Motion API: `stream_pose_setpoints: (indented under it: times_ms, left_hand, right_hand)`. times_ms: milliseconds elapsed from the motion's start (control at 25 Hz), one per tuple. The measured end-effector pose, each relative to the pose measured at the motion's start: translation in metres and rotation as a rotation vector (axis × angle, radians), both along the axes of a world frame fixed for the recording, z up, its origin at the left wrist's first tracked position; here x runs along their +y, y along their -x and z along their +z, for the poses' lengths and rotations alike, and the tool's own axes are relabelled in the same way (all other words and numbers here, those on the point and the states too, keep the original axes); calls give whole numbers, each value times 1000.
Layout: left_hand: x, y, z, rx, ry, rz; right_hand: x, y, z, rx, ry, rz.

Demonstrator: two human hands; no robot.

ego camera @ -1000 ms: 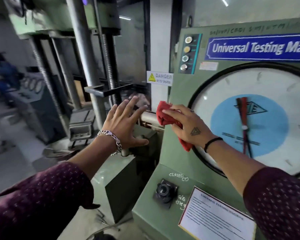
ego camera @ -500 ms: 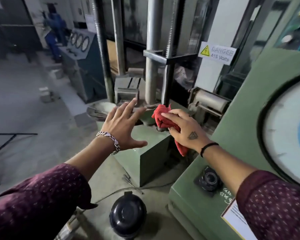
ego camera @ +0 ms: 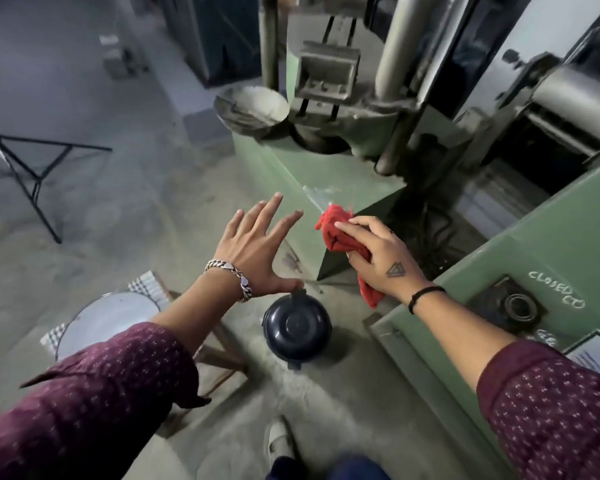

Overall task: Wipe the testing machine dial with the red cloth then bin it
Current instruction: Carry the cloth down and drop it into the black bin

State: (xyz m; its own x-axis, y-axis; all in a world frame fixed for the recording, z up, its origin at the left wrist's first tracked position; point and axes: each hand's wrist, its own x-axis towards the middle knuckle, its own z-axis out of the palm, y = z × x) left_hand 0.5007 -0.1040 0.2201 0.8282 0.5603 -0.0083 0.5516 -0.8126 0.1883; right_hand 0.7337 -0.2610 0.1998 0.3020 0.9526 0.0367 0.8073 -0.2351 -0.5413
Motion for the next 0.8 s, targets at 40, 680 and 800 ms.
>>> stream_pose_setpoints:
  times_ms: [40, 680, 800]
  left_hand:
    - [1, 7, -12, 12, 20, 6]
    - [12, 38, -166, 186, 301, 120]
    - [24, 25, -197, 204, 340, 114]
  right_hand:
    - [1, 6, -13, 12, 7, -1]
    - [7, 28, -189, 212, 261, 14]
    - [6, 31, -222, 248, 317, -14]
